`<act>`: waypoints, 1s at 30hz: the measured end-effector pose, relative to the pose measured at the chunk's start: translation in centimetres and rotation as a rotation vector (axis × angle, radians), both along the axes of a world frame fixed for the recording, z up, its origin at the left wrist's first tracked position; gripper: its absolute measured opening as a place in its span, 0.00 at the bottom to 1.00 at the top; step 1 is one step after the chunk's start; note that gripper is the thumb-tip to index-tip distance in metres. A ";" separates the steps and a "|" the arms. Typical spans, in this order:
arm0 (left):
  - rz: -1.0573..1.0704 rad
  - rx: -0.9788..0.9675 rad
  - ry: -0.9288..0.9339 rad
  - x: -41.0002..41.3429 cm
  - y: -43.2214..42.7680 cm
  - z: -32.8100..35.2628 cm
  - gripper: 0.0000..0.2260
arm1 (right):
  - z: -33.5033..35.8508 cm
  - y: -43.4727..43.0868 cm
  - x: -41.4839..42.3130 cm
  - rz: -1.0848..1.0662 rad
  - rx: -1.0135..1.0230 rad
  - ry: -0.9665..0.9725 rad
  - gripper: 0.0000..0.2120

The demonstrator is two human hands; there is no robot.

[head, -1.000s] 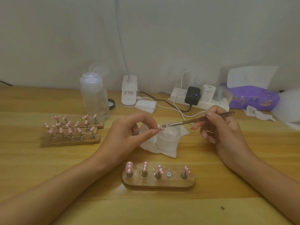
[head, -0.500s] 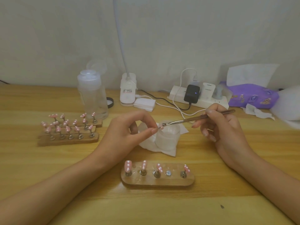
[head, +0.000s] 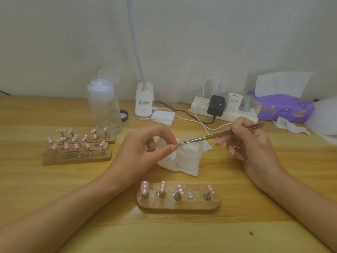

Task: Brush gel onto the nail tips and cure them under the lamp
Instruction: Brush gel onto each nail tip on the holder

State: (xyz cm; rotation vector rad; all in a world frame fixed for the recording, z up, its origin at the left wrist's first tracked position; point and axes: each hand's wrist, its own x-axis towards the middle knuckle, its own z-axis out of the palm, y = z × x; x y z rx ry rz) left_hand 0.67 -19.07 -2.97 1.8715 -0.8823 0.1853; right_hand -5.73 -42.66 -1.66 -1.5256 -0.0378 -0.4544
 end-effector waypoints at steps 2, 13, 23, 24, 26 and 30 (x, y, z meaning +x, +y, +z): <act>0.002 0.003 -0.005 0.0 -0.1 0.0 0.05 | 0.1 0.0 0.0 0.018 0.015 -0.021 0.16; 0.007 0.005 -0.004 -0.1 0.0 0.2 0.04 | 0.0 0.0 0.0 0.048 -0.011 -0.031 0.14; 0.027 -0.015 0.012 -0.3 -0.2 0.1 0.05 | 0.0 0.1 0.1 -0.011 -0.004 0.002 0.12; 0.026 -0.017 0.016 -0.4 -0.2 0.1 0.05 | 0.0 0.0 0.1 -0.024 0.005 0.001 0.12; 0.023 -0.026 0.029 -0.4 -0.2 0.1 0.05 | 0.0 -0.1 0.1 -0.003 0.016 -0.031 0.13; 0.025 -0.034 0.046 -0.2 -0.2 0.1 0.05 | -0.1 0.1 0.0 0.022 -0.016 -0.023 0.12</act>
